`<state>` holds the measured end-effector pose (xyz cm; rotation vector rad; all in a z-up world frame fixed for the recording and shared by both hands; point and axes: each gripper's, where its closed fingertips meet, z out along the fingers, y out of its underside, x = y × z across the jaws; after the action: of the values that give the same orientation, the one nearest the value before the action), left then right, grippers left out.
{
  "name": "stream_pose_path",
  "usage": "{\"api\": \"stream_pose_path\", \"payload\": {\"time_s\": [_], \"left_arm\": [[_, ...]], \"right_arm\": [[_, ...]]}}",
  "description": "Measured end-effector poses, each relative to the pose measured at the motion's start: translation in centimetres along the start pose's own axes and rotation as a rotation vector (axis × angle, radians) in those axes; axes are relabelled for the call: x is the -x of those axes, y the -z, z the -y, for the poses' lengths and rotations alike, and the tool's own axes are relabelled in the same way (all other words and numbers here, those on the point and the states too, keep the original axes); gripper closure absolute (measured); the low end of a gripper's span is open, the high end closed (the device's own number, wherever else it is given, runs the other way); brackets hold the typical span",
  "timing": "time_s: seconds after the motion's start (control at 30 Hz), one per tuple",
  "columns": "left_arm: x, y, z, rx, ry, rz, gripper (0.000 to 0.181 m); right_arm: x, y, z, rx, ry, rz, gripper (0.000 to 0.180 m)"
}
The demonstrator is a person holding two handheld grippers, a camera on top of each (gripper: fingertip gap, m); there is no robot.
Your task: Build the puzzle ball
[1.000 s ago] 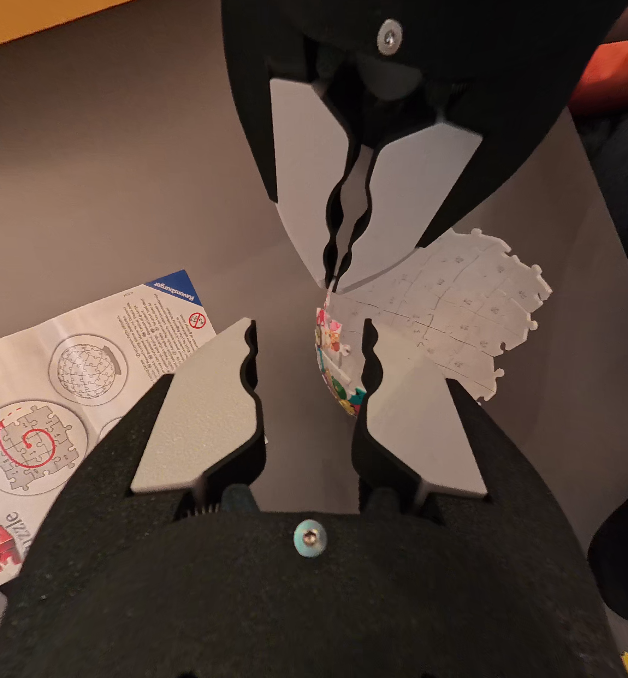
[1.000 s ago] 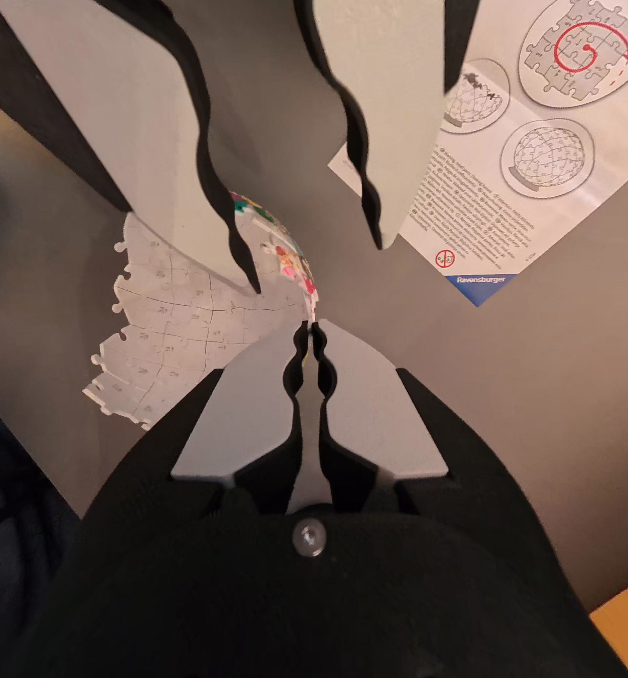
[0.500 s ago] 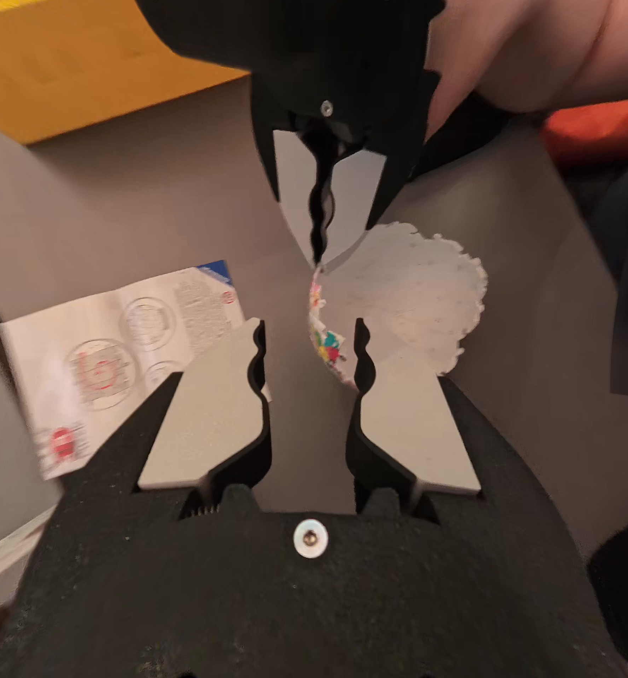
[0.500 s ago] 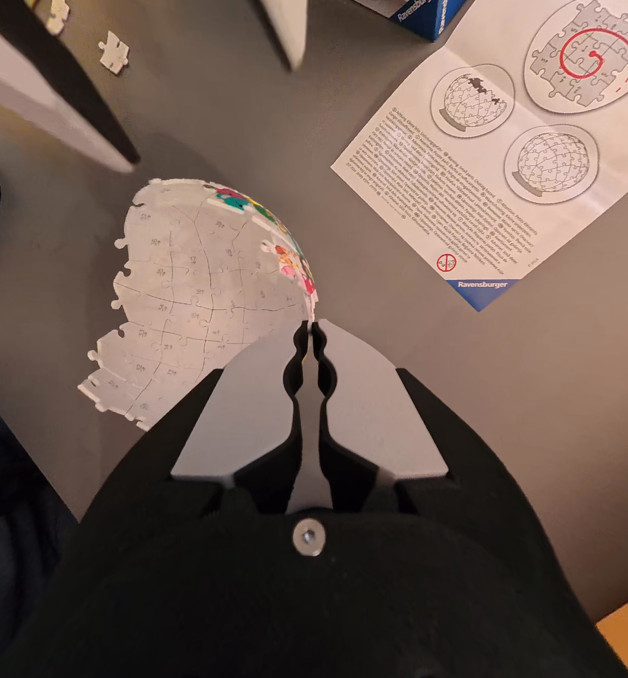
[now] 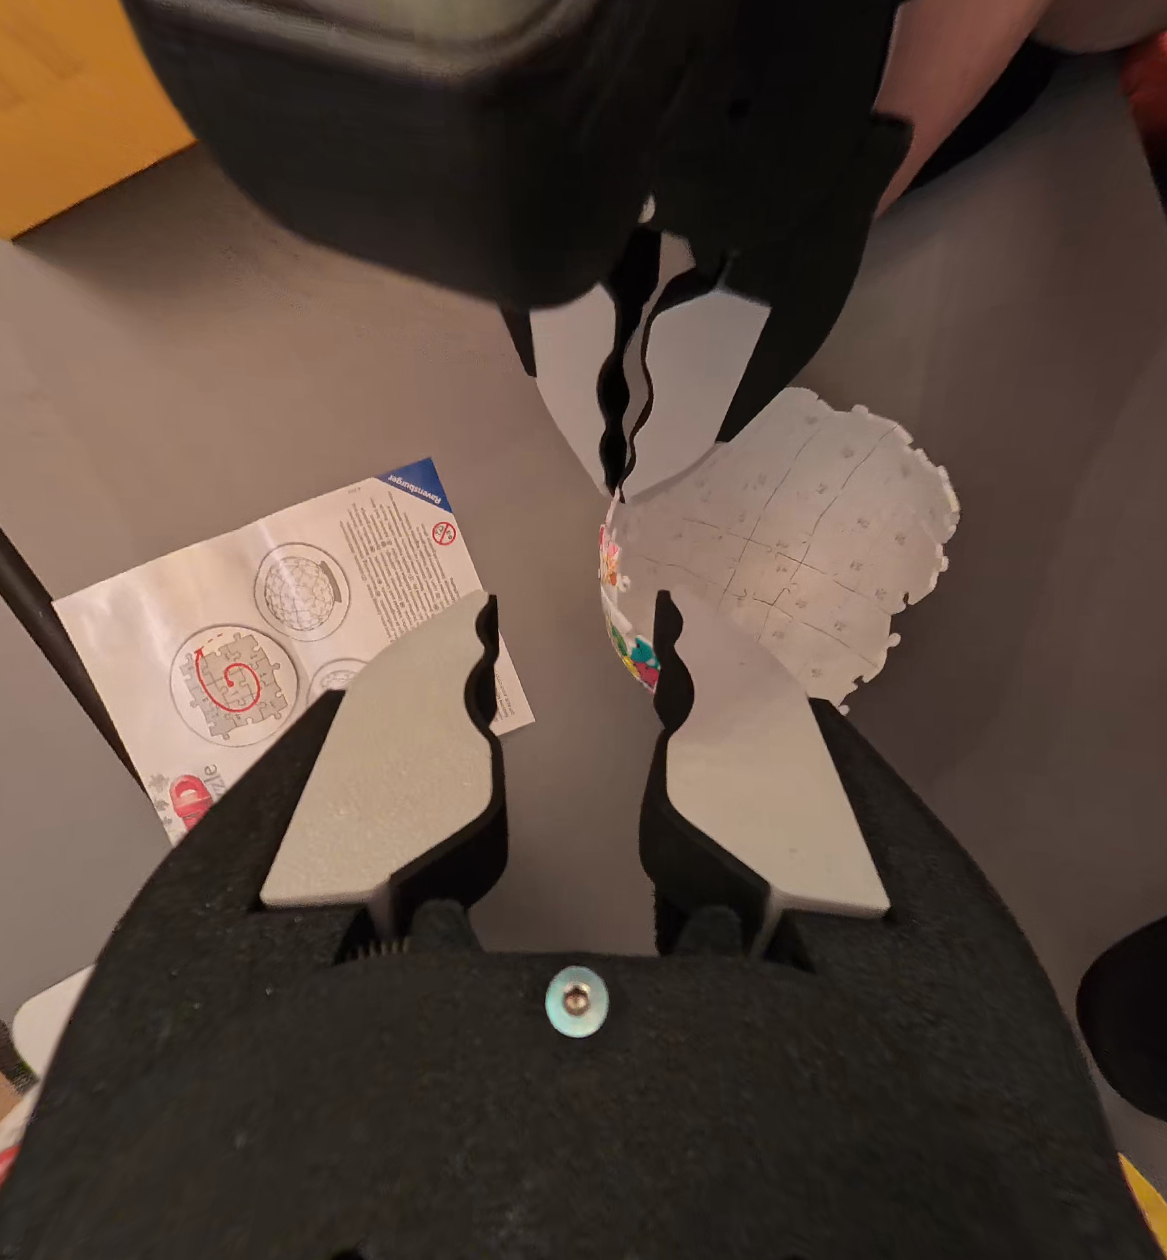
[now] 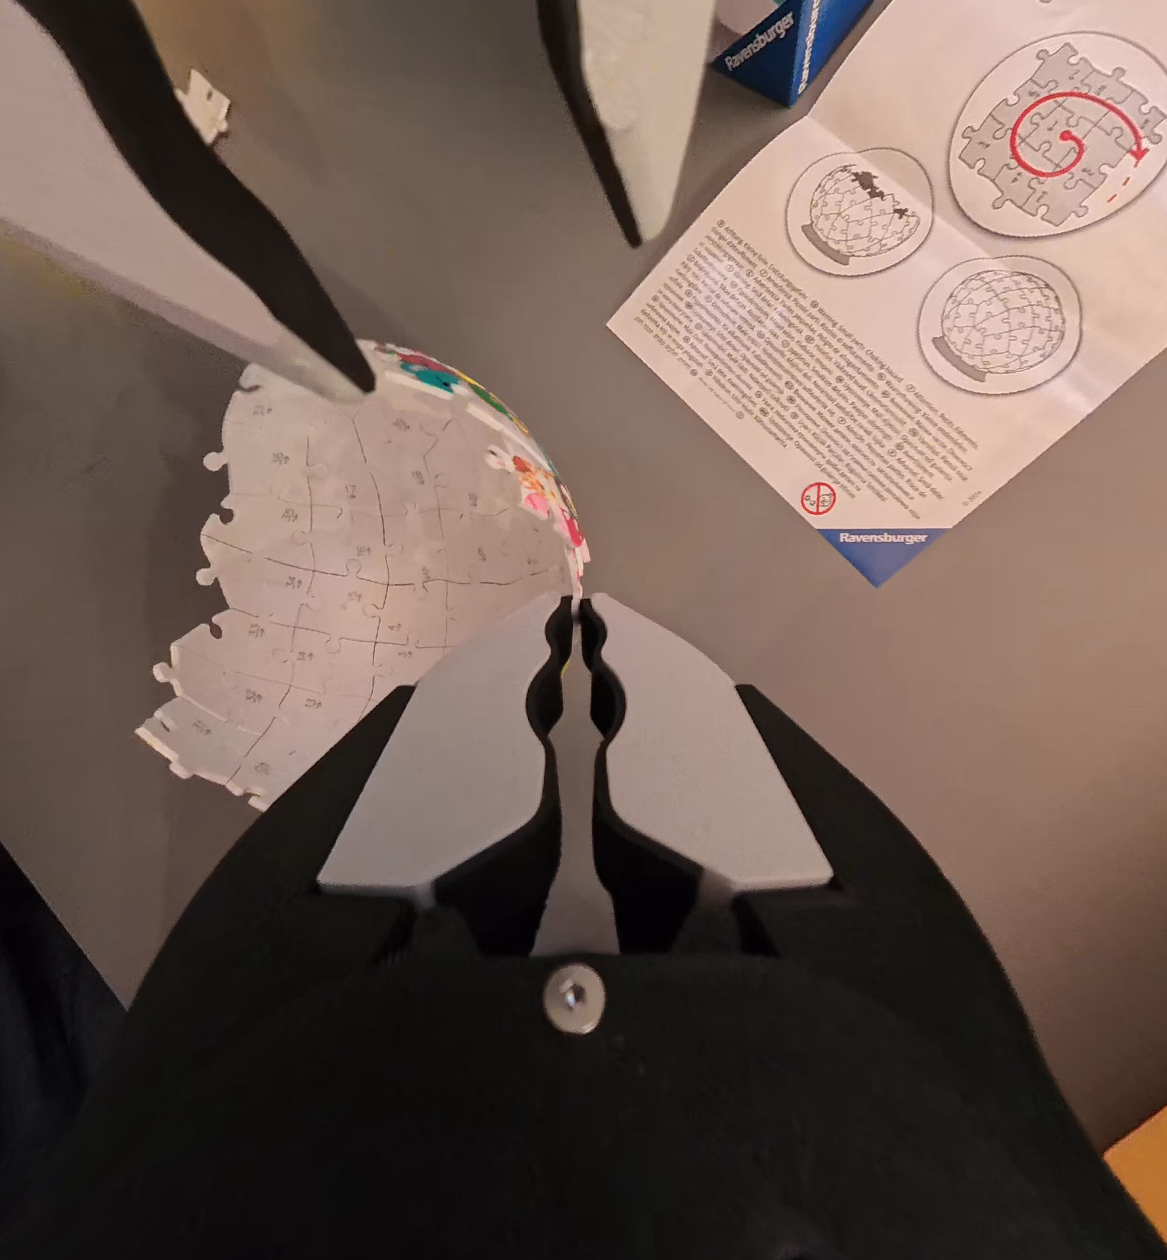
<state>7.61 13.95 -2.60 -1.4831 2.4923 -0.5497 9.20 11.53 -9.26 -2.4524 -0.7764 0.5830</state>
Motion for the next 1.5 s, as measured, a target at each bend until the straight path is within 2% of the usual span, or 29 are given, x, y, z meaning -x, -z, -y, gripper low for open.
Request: {"api": "stream_pose_path", "payload": {"time_s": [0.2,0.37,0.5,0.63,0.73,0.8,0.87,0.93,1.03,1.1,1.2,1.33,1.43,1.5], "left_arm": [[-1.1,1.2,-0.3,-0.196,0.086,0.041,0.14],[-4.0,2.7,-1.6,-0.443,0.2,0.115,0.123],[-7.2,3.3,-3.9,-0.607,0.301,0.219,0.121],[-11.8,1.2,-6.9,-0.635,0.425,0.248,0.12],[-16.7,-1.9,-8.2,-0.638,0.587,0.177,0.12],[-20.4,-4.0,-8.4,-0.649,0.686,0.099,0.122],[-23.5,-5.8,-8.6,-0.631,0.797,0.017,0.125],[-25.5,-6.4,-8.1,-0.654,0.846,-0.036,0.12],[-25.2,-5.2,-8.1,-0.747,0.851,0.082,0.12],[-24.4,-4.7,-8.7,-0.745,0.835,0.192,0.114],[-23.0,-4.0,-8.6,-0.77,0.8,0.325,0.107],[-21.9,-4.1,-8.2,-0.796,0.807,0.371,0.106],[-21.0,-4.4,-8.2,-0.764,0.788,0.412,0.105],[-20.4,-4.4,-7.9,-0.755,0.754,0.425,0.1]], "right_arm": [[0.0,0.1,-0.1,0.006,0.008,-0.003,0.176],[0.2,0.2,0.0,0.002,0.013,0.007,0.176],[0.6,0.8,0.8,-0.053,0.029,0.044,0.176],[1.5,2.7,1.7,-0.131,0.06,0.068,0.176],[4.4,7.0,2.5,-0.297,0.099,0.092,0.176],[8.1,10.1,1.6,-0.421,0.125,0.149,0.177],[11.8,11.2,-1.3,-0.453,0.132,0.231,0.177],[14.2,9.5,-5.0,-0.376,0.094,0.297,0.177],[15.2,4.8,-9.7,-0.229,-0.053,0.369,0.177],[15.9,2.2,-11.7,-0.154,-0.159,0.442,0.177],[15.6,-0.2,-12.9,-0.115,-0.214,0.417,0.176],[15.1,-1.6,-13.8,-0.066,-0.234,0.38,0.176],[14.8,-1.7,-13.8,-0.061,-0.242,0.389,0.169],[14.5,-1.4,-13.5,-0.081,-0.224,0.374,0.153]]}}
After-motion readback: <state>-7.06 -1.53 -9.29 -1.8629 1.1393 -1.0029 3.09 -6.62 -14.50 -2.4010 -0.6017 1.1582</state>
